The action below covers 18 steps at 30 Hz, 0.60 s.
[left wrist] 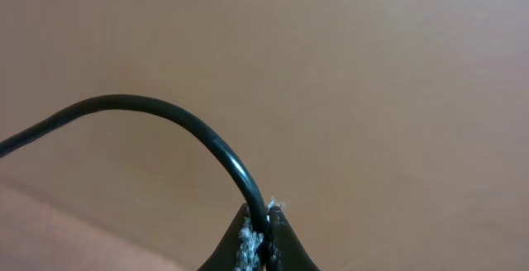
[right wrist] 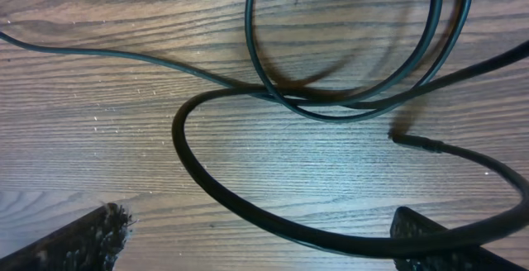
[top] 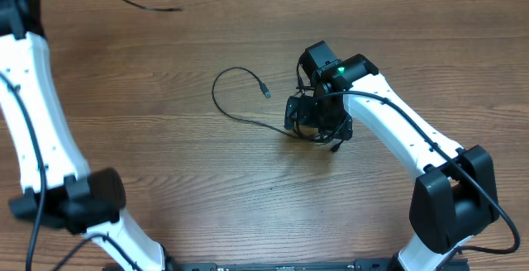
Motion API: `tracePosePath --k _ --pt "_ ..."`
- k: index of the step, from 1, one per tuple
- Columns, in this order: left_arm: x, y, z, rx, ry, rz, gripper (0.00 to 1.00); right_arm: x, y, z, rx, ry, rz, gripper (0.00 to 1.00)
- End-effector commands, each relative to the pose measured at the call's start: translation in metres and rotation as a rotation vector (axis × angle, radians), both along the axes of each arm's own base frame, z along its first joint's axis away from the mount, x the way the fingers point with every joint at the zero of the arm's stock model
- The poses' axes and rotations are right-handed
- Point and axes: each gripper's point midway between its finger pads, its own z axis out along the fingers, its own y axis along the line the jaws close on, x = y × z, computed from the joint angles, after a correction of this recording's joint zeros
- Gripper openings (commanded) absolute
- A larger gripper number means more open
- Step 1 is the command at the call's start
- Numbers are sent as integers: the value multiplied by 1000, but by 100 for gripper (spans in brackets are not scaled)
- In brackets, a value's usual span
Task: Untangle cables
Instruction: 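Swing the left gripper's cable end out to the far left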
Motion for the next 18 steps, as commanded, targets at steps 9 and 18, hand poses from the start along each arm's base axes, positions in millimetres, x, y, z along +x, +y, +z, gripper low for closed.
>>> tracePosePath --k 9,18 --pt "22 60 -160 -23 391 45 4 -1 0 -3 0 5 5 100" --pt "-78 174 -229 158 833 548 4 3 -48 -6 -265 -42 -16 100"
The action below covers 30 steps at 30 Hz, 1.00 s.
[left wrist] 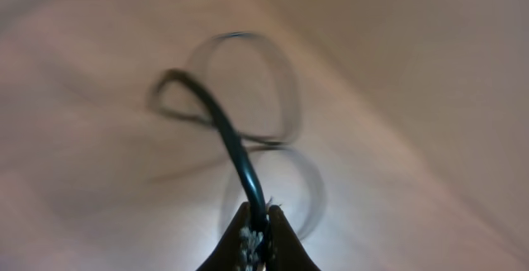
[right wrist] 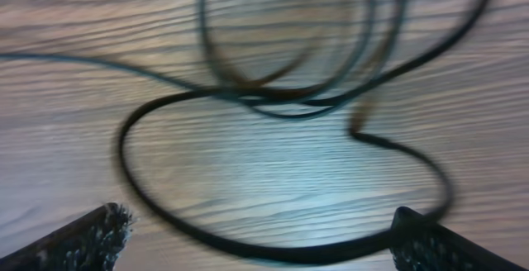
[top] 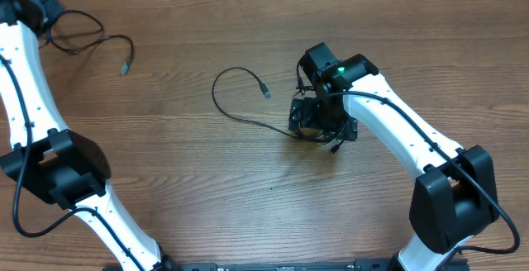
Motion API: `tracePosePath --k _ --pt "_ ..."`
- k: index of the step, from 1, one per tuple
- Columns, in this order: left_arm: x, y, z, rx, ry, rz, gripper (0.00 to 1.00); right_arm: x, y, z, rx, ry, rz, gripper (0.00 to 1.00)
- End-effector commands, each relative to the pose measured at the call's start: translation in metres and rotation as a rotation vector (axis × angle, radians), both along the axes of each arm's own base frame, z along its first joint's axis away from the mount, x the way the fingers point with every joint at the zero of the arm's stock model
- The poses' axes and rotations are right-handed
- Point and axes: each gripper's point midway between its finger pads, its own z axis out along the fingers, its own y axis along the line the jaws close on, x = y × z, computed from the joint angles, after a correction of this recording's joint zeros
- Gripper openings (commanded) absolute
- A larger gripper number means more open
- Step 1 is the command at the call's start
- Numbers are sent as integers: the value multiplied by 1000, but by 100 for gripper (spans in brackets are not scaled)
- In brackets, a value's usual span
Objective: Untangle cables
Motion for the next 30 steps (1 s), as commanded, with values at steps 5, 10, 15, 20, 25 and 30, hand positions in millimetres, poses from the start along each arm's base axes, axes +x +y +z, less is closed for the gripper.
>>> tracePosePath --k 5,10,15,20,25,30 --pt "-52 68 -21 180 195 209 4 9 -45 -2 -255 -68 -8 100" --pt "-31 68 -18 228 152 156 4 15 -32 -3 -186 -86 -11 100" --pt "14 52 -25 347 132 -52 4 17 -7 -4 -53 -77 -9 100" --pt "49 21 -83 425 244 -273 4 18 -4 -3 -36 -77 -9 100" --pt "54 -24 -195 349 446 -425 8 17 -5 -3 -38 -72 -9 100" --pt "61 -37 -186 353 417 -434 17 12 -1 -4 -42 -64 7 100"
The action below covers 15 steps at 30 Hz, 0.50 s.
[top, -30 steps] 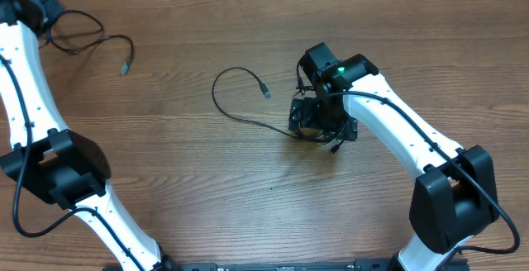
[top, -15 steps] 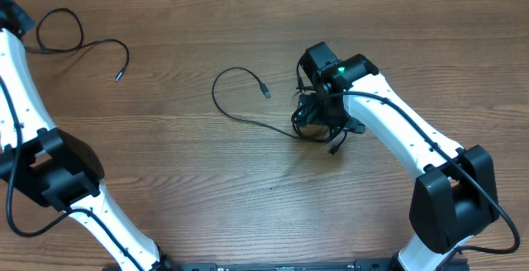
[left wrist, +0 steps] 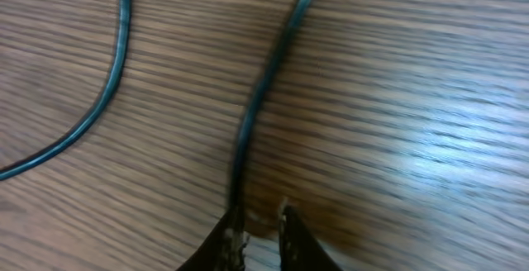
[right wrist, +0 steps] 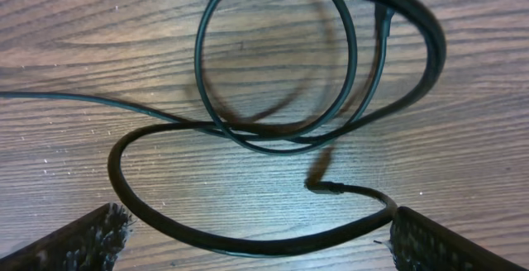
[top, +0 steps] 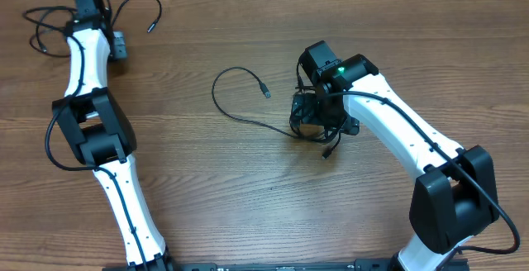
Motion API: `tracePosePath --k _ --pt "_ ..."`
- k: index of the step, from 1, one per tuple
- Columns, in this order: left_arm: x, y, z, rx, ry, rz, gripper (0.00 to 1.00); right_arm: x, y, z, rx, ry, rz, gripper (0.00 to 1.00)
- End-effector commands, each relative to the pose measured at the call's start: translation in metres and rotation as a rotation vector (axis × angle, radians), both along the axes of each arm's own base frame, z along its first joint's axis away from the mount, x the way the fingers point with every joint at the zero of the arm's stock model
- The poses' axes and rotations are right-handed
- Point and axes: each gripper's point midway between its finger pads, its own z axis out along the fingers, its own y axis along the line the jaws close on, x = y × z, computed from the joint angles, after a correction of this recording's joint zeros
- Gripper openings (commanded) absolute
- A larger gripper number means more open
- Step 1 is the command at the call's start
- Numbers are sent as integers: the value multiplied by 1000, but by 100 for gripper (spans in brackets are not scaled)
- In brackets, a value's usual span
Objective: Untangle cables
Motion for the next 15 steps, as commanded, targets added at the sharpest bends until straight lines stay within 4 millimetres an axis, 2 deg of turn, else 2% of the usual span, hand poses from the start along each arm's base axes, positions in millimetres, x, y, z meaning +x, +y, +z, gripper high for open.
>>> tracePosePath --k 1,3,7,8,9,10,12,15 --pt "10 2 43 20 -85 -7 19 -5 6 -4 1 14 15 100" --pt "12 2 63 4 -135 28 20 -8 10 -4 1 14 29 100" --pt "22 -14 122 -138 -304 11 19 -12 18 -4 0 14 54 100" --pt "25 -20 141 -183 -360 -3 20 -14 20 -4 0 14 60 100" --pt "28 -31 187 -275 -481 -25 22 -16 23 -4 0 14 71 100" --pt "28 -35 210 -317 -542 -24 26 -17 24 -4 -1 14 77 100" --pt "23 -40 254 -390 -648 -1 40 -17 25 -4 -5 13 80 100" --pt "7 -47 310 -468 -764 35 77 -17 21 -4 -12 20 74 100"
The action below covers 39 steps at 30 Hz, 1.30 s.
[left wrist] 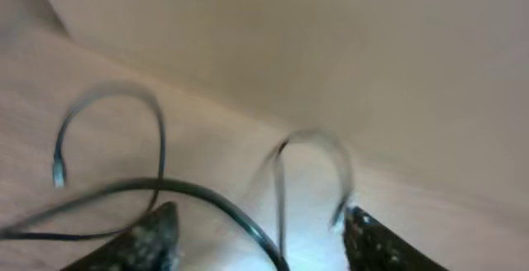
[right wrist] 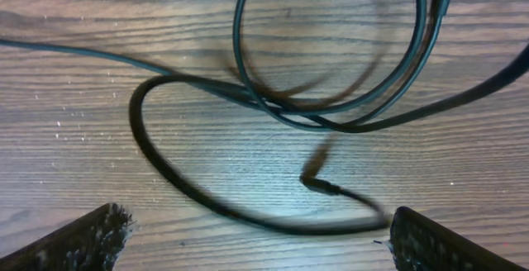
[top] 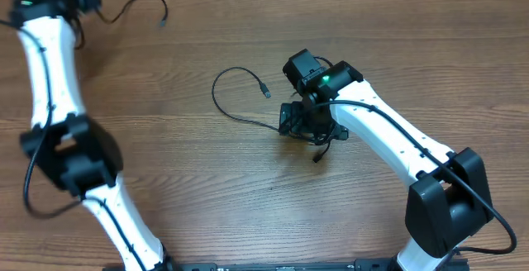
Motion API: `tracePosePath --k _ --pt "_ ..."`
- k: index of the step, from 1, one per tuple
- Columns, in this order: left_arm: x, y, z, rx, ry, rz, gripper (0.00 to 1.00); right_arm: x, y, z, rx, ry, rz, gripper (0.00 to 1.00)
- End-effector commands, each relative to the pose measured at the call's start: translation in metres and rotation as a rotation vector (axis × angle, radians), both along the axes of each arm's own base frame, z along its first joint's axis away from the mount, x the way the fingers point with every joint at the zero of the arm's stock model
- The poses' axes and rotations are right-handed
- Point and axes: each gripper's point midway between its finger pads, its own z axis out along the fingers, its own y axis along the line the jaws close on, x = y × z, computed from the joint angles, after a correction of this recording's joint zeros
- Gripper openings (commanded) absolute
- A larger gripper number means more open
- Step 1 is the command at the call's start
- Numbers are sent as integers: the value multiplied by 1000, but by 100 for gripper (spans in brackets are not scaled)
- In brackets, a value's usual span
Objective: Untangle cables
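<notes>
A black cable [top: 132, 5] lies at the far left corner, its plug end [top: 163, 23] pointing right. My left gripper [left wrist: 260, 240] hovers over it, open wide, with the blurred cable [left wrist: 207, 195] running between the fingers. At mid-table a small tangle [top: 321, 139] sits under my right gripper [top: 307, 122]. In the right wrist view that gripper [right wrist: 258, 238] is open above a thick black cable [right wrist: 186, 184] crossed by a thin cable loop [right wrist: 331, 110]. The thin cable [top: 225, 104] trails left to its own plug [top: 264, 89].
The wooden table [top: 207, 188] carries only the cables. The far table edge runs just behind the left-hand cable. The right arm [top: 388, 143] stretches from the front right corner to mid-table.
My left gripper, its jaws only slightly apart around the cable on the table, now stands wide open and higher. My right gripper shifted slightly left, and the thick cable's loop moved under it.
First my left gripper was shut on a black cable, far from the tangle. It then held the cable over the far left corner, later low on the table with jaws parting, and now stands open. My right gripper stayed open over the tangle throughout.
</notes>
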Motion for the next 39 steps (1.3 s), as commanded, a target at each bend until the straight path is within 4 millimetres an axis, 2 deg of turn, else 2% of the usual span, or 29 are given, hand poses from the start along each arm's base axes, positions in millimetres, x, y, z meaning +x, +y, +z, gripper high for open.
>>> tracePosePath --k 1,2,4,6,8,9,16,18,20,22,24,28,31,33,36,37,39 --pt "-20 -21 89 -160 -187 -8 79 0 -6 -3 -10 14 -15 100" --pt "-21 -22 92 -151 -187 -12 80 1 -9 -2 -12 17 -21 100" --pt "-24 -20 88 -101 -163 -30 90 2 -16 1 -19 28 -41 100" --pt "-31 -4 68 -37 -82 35 86 3 -24 3 -24 40 -64 100" --pt "-38 10 44 -5 5 112 84 3 -33 3 -32 54 -84 100" --pt "-41 13 11 -18 96 128 86 3 -37 3 -35 61 -97 100" --pt "-50 -12 -95 -182 366 51 99 3 -32 4 -2 70 -96 100" --pt "-58 -14 -117 -204 436 53 100 1 -34 7 -7 80 -96 100" --pt "-65 -15 -127 -218 478 57 100 2 -37 16 -8 83 -114 100" --pt "-71 -13 -127 -229 495 64 100 7 -39 28 -12 61 -118 100" --pt "-74 -16 -119 -262 484 49 99 14 -41 43 -23 20 -120 100" --pt "-80 -23 -85 -349 416 3 99 27 -40 72 -8 -68 -117 100" --pt "-89 -31 -57 -394 376 -28 100 28 -44 75 -30 -83 -120 100" --pt "-104 -38 -41 -415 388 -32 100 30 -59 75 -88 -91 -138 100" --pt "-124 -47 -36 -442 442 -28 100 32 -74 75 -119 -88 -168 100" --pt "-135 -58 -39 -485 493 -38 100 34 -82 75 -120 -84 -191 100" --pt "-147 -65 -48 -499 565 -36 99 36 -89 75 -121 -83 -211 100"
